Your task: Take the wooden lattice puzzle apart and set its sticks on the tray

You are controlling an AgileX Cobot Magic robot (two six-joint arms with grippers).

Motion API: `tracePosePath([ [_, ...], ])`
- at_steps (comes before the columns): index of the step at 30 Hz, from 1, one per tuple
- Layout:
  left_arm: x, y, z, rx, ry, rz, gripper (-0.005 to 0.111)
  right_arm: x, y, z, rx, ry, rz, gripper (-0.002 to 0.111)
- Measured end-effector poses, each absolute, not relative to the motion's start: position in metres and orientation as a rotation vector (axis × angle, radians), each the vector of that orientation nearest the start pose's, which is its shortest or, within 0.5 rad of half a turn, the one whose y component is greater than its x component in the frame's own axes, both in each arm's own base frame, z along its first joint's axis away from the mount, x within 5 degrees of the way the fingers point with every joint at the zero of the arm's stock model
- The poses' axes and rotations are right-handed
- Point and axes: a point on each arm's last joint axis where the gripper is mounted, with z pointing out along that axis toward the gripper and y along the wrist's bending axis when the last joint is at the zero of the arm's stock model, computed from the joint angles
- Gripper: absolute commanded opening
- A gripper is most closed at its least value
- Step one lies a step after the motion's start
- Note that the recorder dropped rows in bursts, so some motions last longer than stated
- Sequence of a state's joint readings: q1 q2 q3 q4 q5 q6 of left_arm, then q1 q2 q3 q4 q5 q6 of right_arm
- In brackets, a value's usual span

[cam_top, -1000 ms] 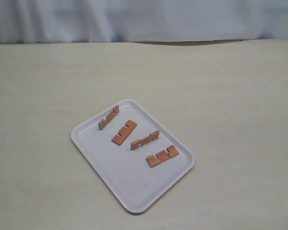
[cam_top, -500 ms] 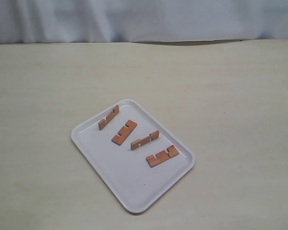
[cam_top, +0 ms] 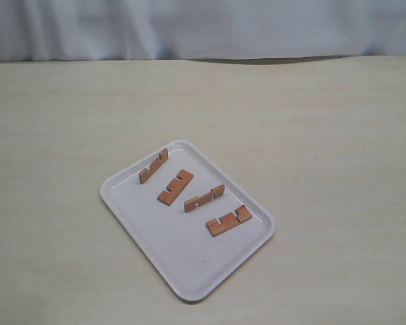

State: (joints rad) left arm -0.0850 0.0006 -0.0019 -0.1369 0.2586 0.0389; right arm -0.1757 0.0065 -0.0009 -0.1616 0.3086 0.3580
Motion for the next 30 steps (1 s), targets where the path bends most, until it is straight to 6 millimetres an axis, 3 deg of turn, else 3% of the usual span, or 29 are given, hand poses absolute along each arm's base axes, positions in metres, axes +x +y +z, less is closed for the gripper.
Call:
tracePosePath([
  [11,0.052,-0.008,0.181,0.04,1.852,-0.148,0.0,0.053,-0.014,0.186,0.373,1.755,-0.024,0.005],
  [30,0.053,-0.004,0.18,0.108,1.852,-0.037,0.0,0.053,-0.014,0.186,0.373,1.755,-0.024,0.005],
])
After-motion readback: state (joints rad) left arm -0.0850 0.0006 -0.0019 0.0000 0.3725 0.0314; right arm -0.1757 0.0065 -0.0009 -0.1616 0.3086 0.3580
